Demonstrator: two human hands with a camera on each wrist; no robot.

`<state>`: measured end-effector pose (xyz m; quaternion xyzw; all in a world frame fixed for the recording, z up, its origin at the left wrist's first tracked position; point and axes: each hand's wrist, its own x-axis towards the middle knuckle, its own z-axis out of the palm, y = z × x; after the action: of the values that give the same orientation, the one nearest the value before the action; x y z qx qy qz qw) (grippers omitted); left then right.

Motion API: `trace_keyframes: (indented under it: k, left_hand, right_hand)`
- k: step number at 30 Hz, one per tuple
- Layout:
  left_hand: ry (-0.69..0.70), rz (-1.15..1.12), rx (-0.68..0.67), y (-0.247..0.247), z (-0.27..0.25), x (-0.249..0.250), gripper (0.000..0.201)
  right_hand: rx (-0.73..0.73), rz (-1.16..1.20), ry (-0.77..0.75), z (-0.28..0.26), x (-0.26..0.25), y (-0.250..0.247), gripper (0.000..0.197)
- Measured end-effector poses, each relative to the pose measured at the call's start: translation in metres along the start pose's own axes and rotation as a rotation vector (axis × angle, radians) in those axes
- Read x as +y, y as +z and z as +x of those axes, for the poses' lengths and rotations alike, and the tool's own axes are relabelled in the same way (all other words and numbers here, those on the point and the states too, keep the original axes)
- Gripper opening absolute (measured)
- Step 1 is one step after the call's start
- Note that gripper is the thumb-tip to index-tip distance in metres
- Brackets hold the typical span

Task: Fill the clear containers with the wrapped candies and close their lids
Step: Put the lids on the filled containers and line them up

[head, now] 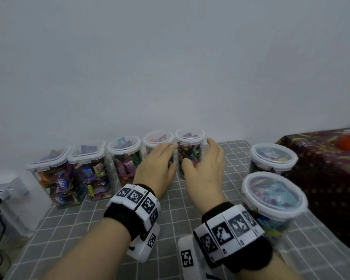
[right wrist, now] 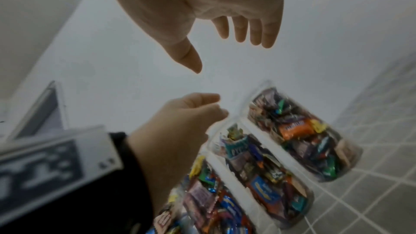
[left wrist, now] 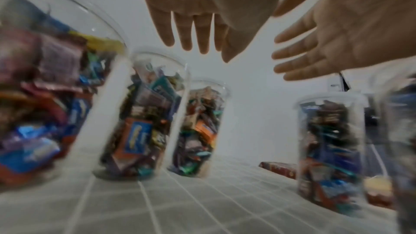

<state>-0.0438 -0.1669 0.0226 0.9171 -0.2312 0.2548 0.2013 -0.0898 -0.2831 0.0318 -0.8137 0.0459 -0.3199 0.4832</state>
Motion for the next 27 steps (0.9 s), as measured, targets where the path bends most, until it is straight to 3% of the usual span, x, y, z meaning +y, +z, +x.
trace_keyframes:
  k: [2,6,8,10,15,19,23,27]
  left_hand:
    - [-0.042,-0.103,-0.112,0.006,-0.012,0.016,0.05]
    - [-0.012,-0.421,-0.469,0.008,-0.03,0.074,0.057]
    - [-0.118,-0.555,-0.601,0.018,-0.041,0.099,0.056]
    - [-0.129,-0.622,-0.669,0.036,-0.051,0.118,0.076]
    - [-0.248,-0.816,-0.489,0.066,-0.057,0.136,0.086]
    - [-0.292,-0.833,-0.442,0.064,-0.056,0.137,0.084]
    - [-0.372,-0.797,-0.37,0.059,-0.051,0.116,0.073]
    - [-0.457,-0.739,-0.232,0.052,-0.041,0.086,0.084]
  right_hand:
    - [-0.011,-0.018,-0.098,-0.013,-0.005,-0.017,0.057]
    - [-0.015,0.013,-0.2,-0.031,-0.015,-0.055,0.046]
    - [-0.002,0.067,-0.208,-0.035,-0.022,-0.077,0.042]
    - [0.021,0.114,-0.195,-0.035,-0.028,-0.102,0.04]
    - [0.171,0.071,-0.143,-0.01,-0.017,-0.156,0.04]
    - [0.207,-0.01,0.022,0.024,0.027,-0.178,0.058]
    - [0.077,-0.068,0.236,0.048,0.086,-0.171,0.079]
    - [-0.162,0.083,0.444,0.056,0.127,-0.15,0.084]
